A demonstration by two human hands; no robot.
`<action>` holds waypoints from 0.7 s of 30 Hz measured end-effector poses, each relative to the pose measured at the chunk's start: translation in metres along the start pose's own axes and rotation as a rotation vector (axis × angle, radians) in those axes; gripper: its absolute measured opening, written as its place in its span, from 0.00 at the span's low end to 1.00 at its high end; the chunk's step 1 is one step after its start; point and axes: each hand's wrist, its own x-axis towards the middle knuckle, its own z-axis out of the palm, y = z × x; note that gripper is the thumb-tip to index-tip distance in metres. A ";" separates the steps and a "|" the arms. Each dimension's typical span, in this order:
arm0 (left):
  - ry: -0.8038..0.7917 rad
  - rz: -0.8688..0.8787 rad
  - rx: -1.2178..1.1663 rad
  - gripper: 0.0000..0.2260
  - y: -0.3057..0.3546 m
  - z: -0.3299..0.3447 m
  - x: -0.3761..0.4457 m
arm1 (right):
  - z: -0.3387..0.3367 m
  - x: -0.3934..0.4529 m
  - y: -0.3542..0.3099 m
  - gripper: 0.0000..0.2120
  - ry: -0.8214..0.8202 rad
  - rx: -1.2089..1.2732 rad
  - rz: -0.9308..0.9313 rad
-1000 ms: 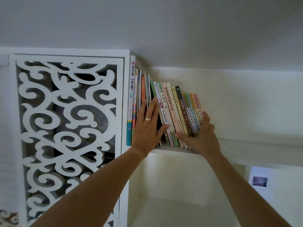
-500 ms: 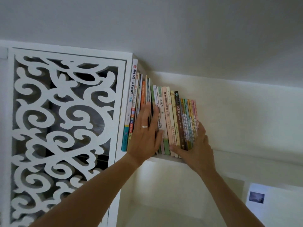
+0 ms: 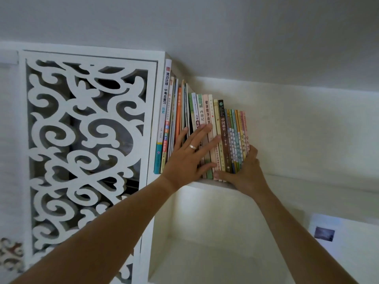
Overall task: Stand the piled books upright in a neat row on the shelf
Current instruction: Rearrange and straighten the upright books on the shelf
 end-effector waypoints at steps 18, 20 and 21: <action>-0.080 0.040 0.141 0.33 -0.005 -0.015 -0.009 | -0.013 0.004 0.008 0.60 -0.091 0.141 -0.064; -0.027 -0.031 0.194 0.34 -0.020 -0.025 -0.018 | -0.011 0.005 0.008 0.60 -0.083 0.143 -0.055; -0.020 -0.062 0.220 0.35 -0.028 -0.029 -0.024 | -0.009 0.005 0.008 0.60 -0.066 0.133 -0.066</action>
